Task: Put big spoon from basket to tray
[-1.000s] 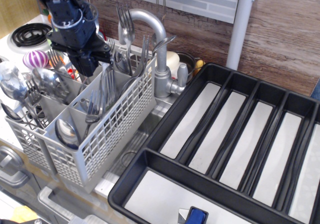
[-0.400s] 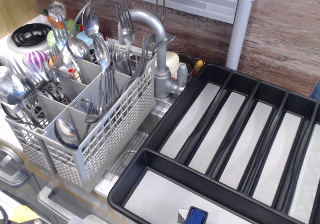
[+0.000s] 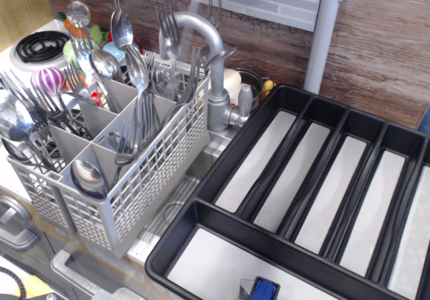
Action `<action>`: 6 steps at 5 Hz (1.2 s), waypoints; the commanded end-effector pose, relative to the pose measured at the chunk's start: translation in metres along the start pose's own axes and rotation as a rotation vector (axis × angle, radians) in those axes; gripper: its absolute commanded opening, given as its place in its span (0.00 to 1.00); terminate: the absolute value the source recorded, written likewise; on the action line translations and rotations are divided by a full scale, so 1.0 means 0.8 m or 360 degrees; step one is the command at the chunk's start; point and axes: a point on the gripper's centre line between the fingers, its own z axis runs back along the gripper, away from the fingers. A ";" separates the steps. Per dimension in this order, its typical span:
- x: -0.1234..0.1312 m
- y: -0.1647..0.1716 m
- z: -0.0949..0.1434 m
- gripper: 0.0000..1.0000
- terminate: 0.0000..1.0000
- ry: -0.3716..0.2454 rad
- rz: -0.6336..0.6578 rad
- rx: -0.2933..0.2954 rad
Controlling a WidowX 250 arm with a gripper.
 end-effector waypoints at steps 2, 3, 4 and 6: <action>-0.021 -0.071 -0.011 0.00 0.00 0.0022 0.0327 -0.0429; -0.042 -0.065 -0.034 0.00 0.00 0.0021 0.0395 -0.0533; -0.063 -0.053 -0.058 0.00 0.00 0.0003 0.0365 -0.0568; -0.081 -0.061 -0.093 0.00 0.00 -0.0053 0.0308 -0.0651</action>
